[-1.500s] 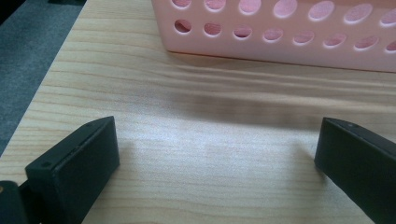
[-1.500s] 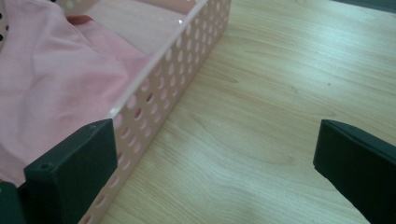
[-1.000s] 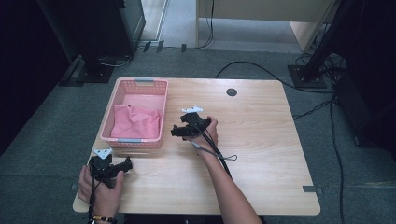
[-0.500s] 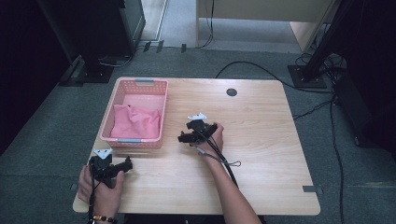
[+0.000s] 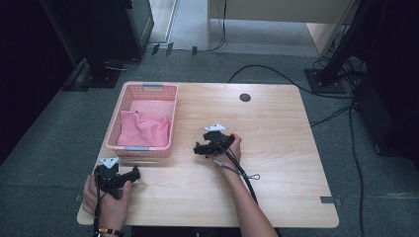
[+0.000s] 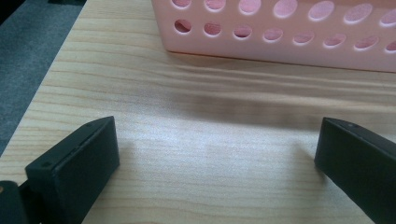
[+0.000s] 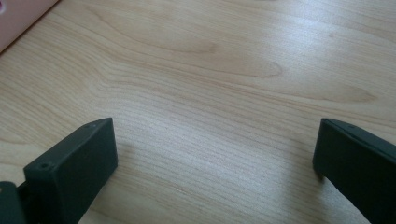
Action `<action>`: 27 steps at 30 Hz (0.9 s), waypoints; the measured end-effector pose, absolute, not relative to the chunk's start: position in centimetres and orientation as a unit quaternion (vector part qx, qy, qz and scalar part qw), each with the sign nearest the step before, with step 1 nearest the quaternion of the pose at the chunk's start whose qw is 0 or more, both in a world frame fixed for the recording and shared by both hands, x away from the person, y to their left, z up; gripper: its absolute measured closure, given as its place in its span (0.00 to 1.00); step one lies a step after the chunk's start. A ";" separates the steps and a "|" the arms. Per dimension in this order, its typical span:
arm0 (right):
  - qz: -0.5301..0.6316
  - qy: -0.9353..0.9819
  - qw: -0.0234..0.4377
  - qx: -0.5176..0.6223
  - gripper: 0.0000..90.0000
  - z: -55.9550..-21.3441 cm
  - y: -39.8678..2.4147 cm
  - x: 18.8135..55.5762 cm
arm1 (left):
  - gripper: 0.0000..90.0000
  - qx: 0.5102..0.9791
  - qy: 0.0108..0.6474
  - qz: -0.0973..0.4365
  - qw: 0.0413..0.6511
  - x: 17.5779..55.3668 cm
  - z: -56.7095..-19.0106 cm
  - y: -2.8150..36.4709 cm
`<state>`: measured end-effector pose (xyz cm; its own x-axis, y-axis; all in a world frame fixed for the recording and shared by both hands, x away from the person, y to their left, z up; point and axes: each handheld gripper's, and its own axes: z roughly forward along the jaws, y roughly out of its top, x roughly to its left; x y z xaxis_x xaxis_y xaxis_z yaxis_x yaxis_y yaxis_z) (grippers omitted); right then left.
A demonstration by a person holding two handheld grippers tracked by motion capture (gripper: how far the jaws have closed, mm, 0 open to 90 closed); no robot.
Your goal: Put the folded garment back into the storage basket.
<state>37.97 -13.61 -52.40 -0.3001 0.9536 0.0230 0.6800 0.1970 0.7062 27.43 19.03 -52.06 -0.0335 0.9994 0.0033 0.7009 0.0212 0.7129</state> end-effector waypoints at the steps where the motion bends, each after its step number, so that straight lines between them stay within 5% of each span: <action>1: 0.318 0.742 0.219 0.548 0.00 -52.5 -13.7 37.9 | 0.00 0.642 0.662 0.279 0.267 27.4 -52.1 19.0; 27: 0.307 0.715 0.236 0.582 0.00 -52.5 -17.8 36.7 | 0.00 0.643 0.662 0.279 0.266 27.4 -52.1 19.1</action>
<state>36.71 -17.75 -52.53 -0.2110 0.9773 0.0209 0.6876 0.1332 0.7138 27.41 19.05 -52.06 -0.0318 0.9995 0.0060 0.7028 0.0181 0.7112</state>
